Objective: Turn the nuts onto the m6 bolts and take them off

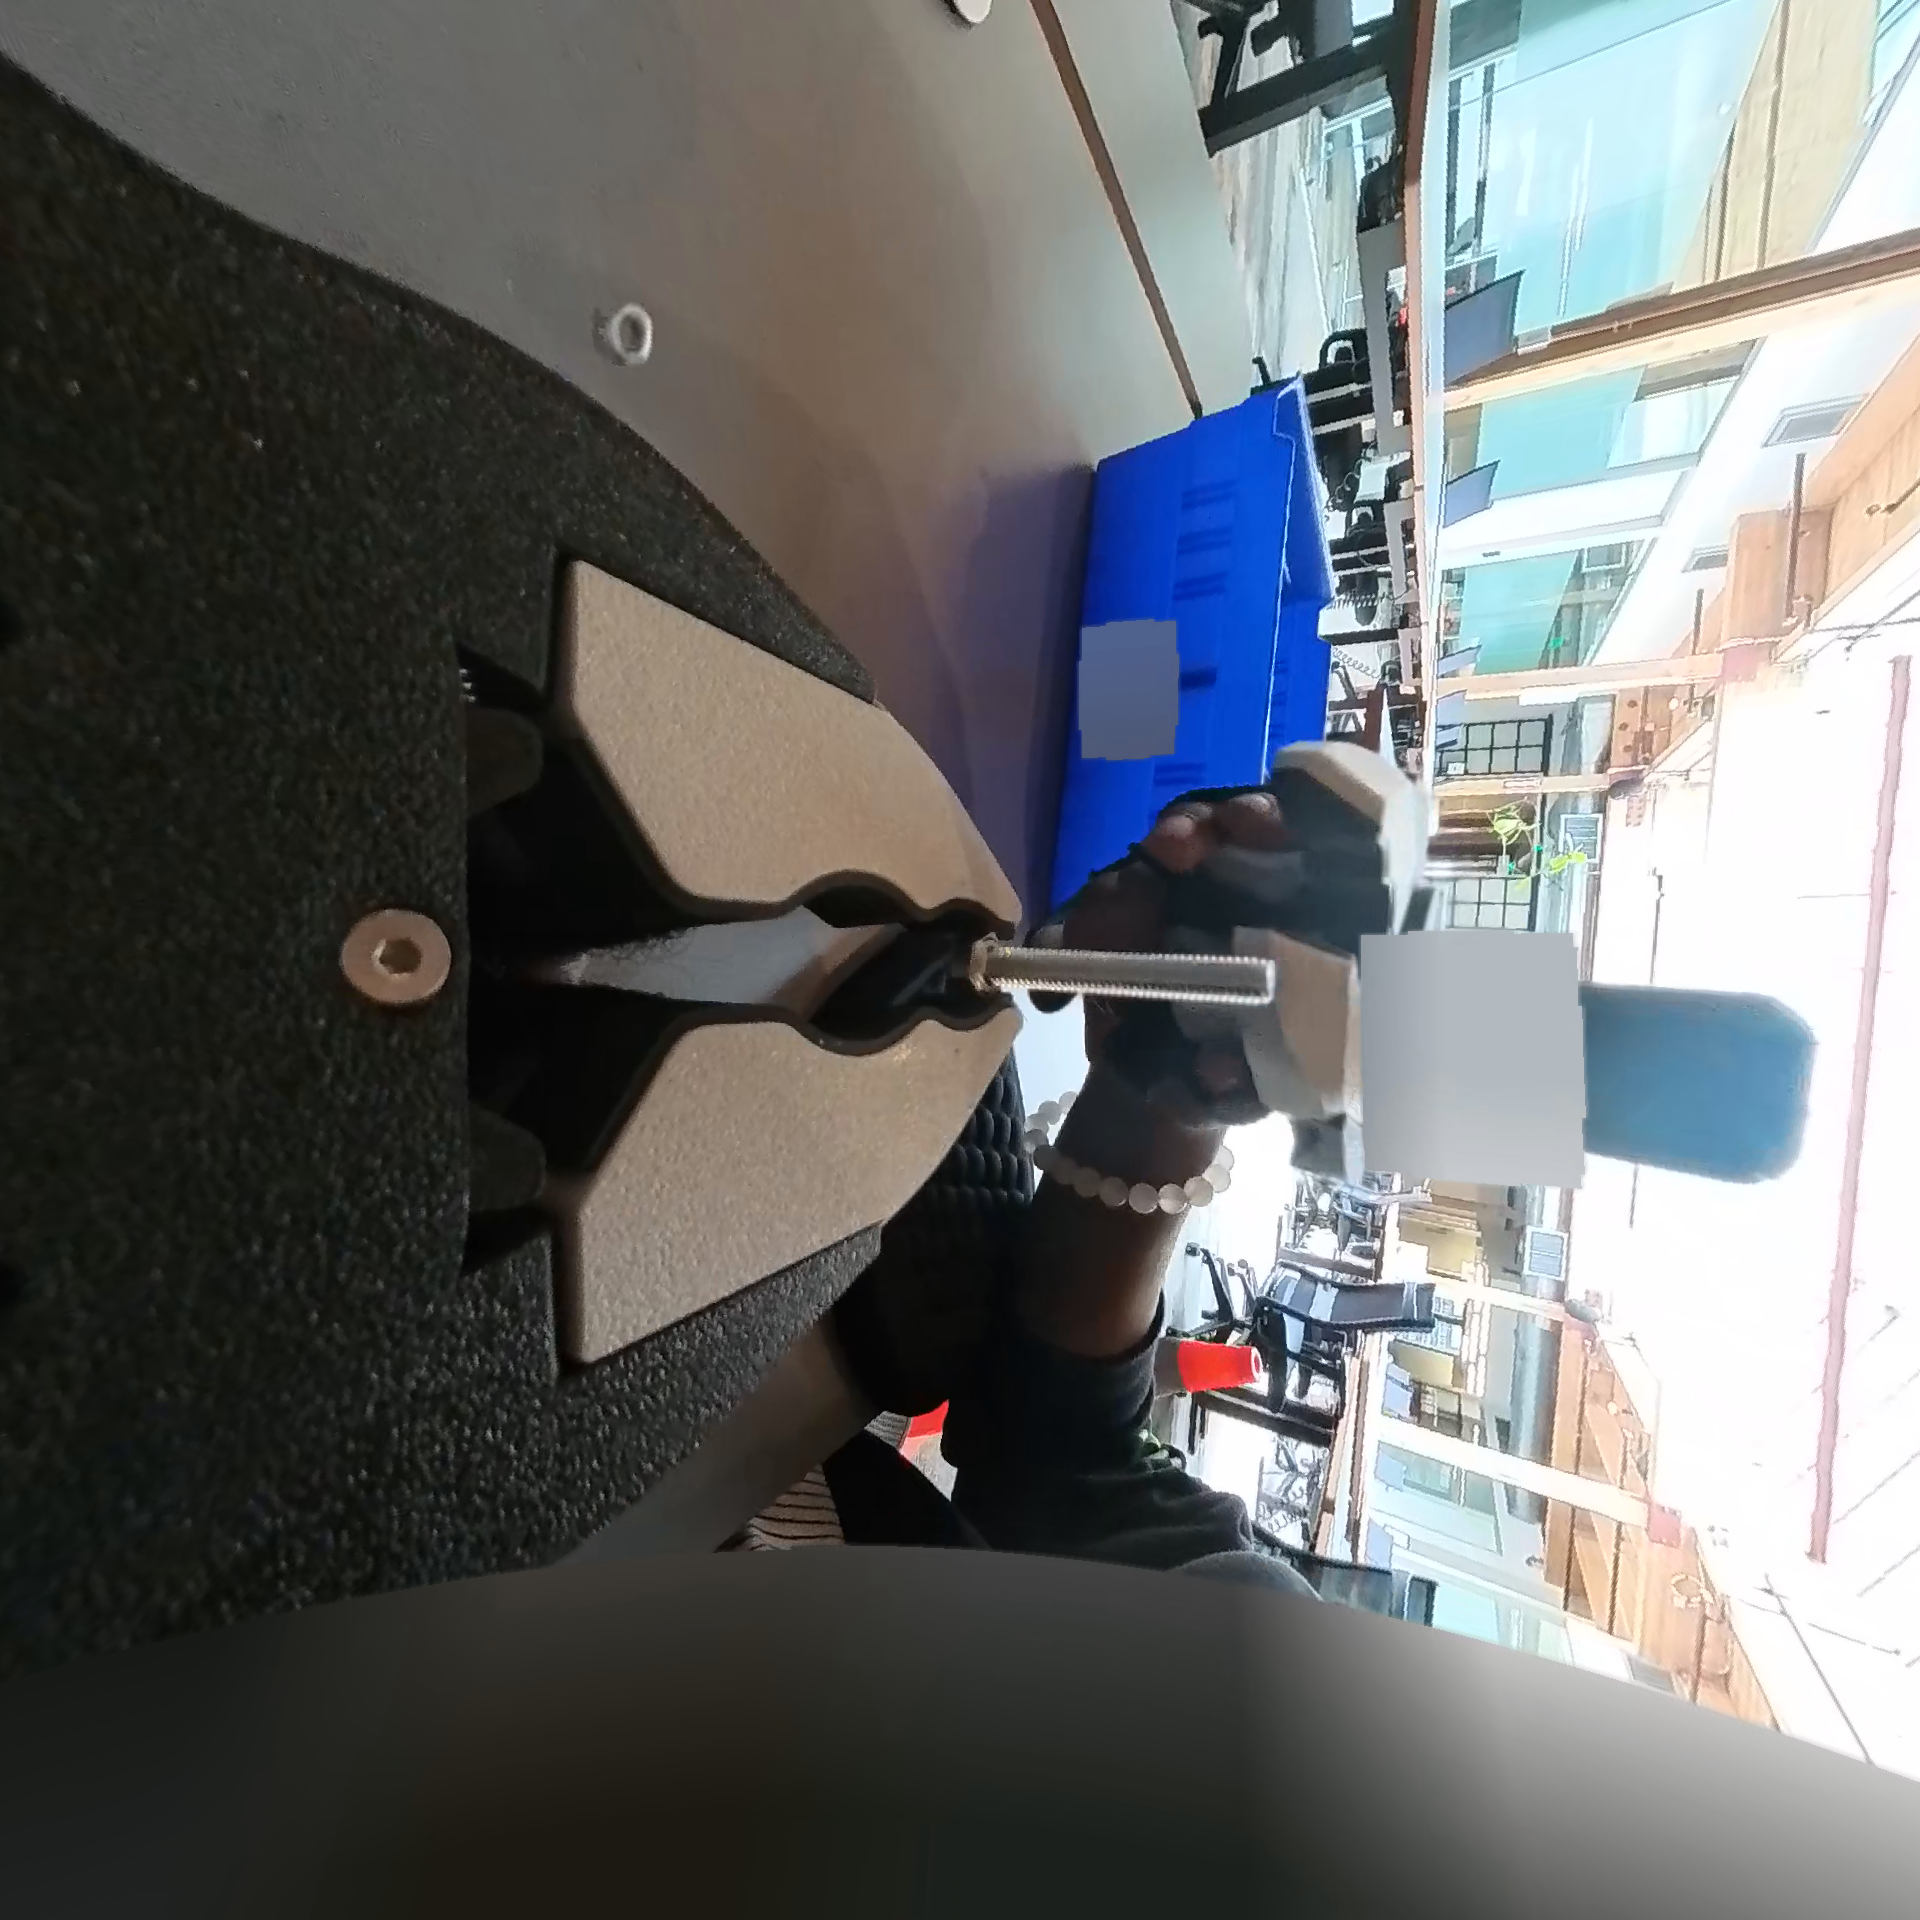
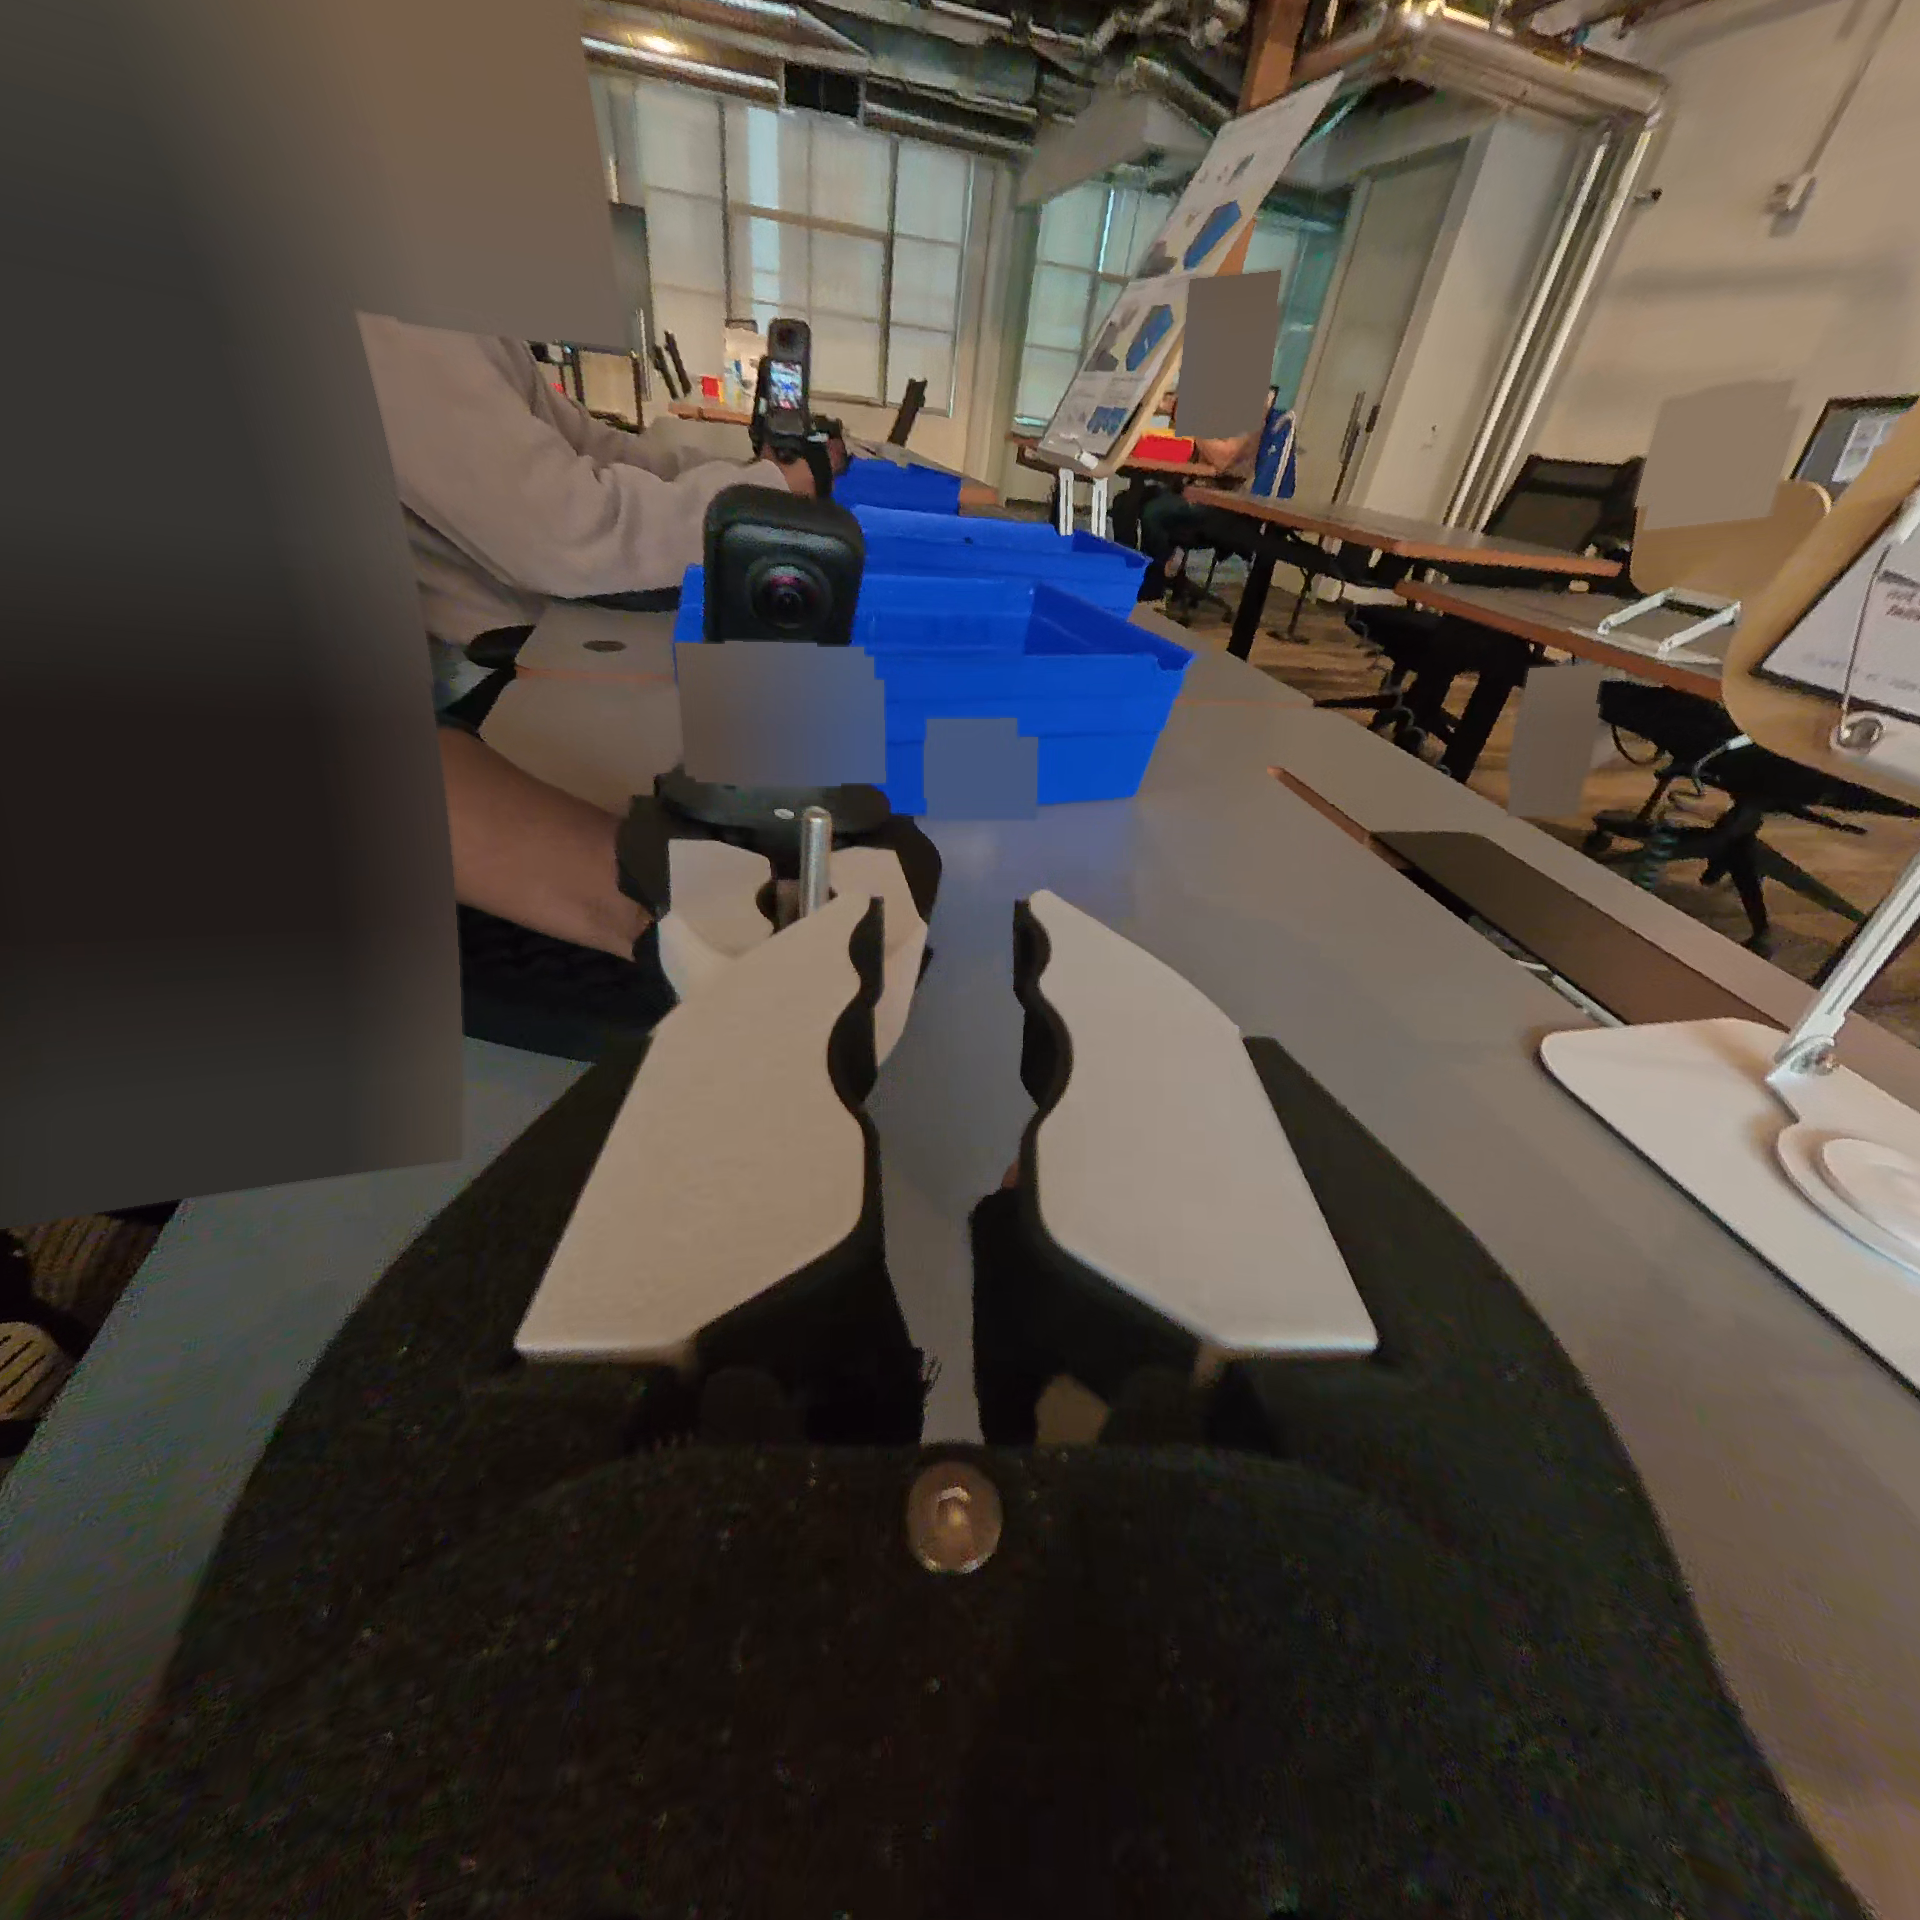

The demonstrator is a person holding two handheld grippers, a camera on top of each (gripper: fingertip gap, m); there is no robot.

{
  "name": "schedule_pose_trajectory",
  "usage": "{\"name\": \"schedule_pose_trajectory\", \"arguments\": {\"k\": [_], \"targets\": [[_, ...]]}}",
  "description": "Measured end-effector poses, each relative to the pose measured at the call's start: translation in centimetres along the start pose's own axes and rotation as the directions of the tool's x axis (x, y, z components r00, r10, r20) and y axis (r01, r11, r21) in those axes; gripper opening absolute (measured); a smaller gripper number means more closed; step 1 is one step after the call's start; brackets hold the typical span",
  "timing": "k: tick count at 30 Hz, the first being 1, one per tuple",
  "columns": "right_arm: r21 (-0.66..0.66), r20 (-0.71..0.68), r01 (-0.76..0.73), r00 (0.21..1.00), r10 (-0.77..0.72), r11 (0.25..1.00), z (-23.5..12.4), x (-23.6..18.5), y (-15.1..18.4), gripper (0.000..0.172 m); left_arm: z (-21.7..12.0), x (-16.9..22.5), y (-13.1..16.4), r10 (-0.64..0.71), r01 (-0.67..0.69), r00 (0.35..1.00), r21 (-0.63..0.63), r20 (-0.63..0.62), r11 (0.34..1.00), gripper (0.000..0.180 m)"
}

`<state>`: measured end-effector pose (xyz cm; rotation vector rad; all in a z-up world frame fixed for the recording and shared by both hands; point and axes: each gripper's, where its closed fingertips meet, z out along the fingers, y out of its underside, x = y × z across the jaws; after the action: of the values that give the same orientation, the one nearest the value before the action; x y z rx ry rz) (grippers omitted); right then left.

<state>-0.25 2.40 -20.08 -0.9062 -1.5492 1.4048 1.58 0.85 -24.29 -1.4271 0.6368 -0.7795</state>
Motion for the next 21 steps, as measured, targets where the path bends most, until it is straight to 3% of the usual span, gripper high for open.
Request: {"name": "schedule_pose_trajectory", "arguments": {"k": [15,18,21], "targets": [[-0.126,-0.042,-0.028,0.999,0.023,0.992,-0.1,1.2,2.1,0.021,0.0,0.1,0.0,0.003,-0.003,1.000,-0.004,0.000,1.000,0.009],[-0.258,-0.062,-0.077,0.996,0.063,0.963,-0.3,2.1,3.2,0.021,0.1,0.1,0.2,0.004,-0.004,1.000,-0.010,0.001,1.000,0.009],[-0.501,-0.082,-0.113,0.993,0.084,0.858,-1.0,3.6,5.1,0.023,0.1,0.1,0.2,0.003,-0.003,1.000,-0.009,0.000,1.000,0.009]]}}
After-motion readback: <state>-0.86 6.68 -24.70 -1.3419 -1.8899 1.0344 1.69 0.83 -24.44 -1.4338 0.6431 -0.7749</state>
